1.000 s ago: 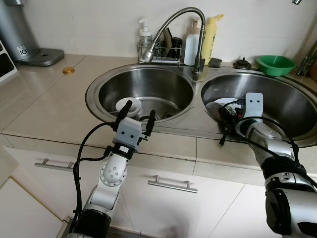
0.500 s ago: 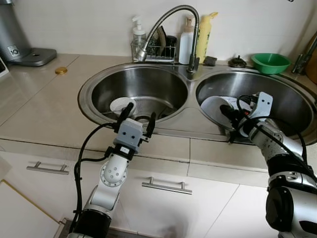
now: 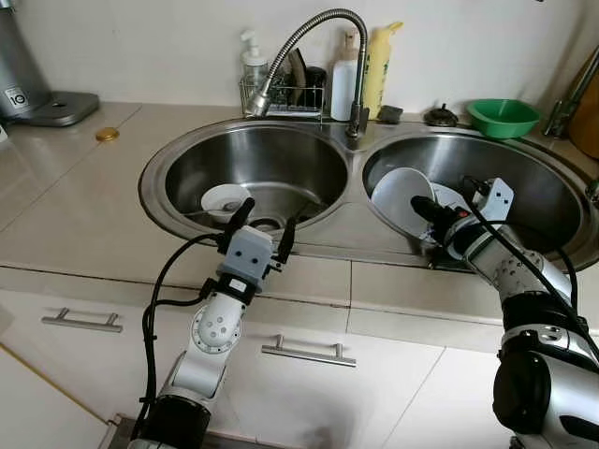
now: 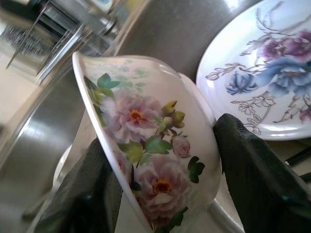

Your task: Kitchen organization

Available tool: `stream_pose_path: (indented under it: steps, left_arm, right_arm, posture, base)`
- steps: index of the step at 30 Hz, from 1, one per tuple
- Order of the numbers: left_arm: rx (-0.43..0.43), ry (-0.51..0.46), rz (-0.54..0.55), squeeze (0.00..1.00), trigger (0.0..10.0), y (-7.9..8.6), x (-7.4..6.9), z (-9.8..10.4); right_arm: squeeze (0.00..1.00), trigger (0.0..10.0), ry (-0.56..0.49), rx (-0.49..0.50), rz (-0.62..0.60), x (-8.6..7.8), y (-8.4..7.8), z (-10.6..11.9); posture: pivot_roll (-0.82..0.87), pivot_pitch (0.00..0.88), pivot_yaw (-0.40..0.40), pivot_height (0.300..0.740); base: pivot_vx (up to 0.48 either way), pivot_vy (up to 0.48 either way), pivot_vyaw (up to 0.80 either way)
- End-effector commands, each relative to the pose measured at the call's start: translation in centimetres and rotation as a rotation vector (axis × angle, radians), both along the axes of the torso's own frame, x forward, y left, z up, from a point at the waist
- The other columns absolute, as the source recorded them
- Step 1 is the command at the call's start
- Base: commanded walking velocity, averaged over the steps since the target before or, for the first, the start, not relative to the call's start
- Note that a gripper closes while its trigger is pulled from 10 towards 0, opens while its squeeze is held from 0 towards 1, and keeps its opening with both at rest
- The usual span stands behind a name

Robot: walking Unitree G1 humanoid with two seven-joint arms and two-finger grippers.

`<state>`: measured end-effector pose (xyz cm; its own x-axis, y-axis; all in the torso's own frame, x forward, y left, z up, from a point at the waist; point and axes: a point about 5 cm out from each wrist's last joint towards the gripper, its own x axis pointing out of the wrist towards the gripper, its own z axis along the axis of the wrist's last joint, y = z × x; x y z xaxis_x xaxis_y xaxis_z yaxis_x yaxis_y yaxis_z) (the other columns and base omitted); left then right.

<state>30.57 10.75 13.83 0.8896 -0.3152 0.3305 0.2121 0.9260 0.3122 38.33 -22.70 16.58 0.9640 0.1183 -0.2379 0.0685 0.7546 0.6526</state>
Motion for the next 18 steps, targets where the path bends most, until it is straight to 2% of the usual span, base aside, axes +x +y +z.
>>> stream_pose_path:
  steps: [1,8,11,16,18]
  left_arm:
    - [0.011,0.013,0.001,0.0,10.0,0.0,0.0,-0.2]
    - [0.019,0.028,0.004,0.0,10.0,0.0,0.0,-0.5]
    - [0.02,0.03,0.004,0.0,10.0,-0.1,0.0,-0.6]
    - [0.022,0.037,0.003,0.0,10.0,-0.1,0.0,-0.7]
    - [0.023,0.04,0.004,0.0,10.0,-0.1,0.0,-0.7]
  right_arm:
    - [0.0,10.0,0.1,0.054,-0.04,-0.3,0.4,-1.9]
    - [0.0,10.0,0.207,0.085,-0.195,-0.8,-0.9,-3.2]
    - [0.0,10.0,0.22,0.09,-0.219,-0.9,-1.1,-3.3]
    - [0.0,10.0,0.252,0.162,-0.328,-1.1,-1.7,-3.7]
    - [0.0,10.0,0.209,0.239,-0.354,-0.9,-1.8,-3.3]
  posture:
    - [0.04,0.0,0.025,0.74]
    - [0.04,0.0,0.024,0.74]
    - [0.04,0.0,0.024,0.74]
    - [0.04,0.0,0.023,0.74]
    - [0.04,0.0,0.022,0.74]
  base:
    - [0.0,0.0,0.0]
    - [0.0,0.0,0.0]
    - [0.0,0.0,0.0]
    - [0.0,0.0,0.0]
    - [0.0,0.0,0.0]
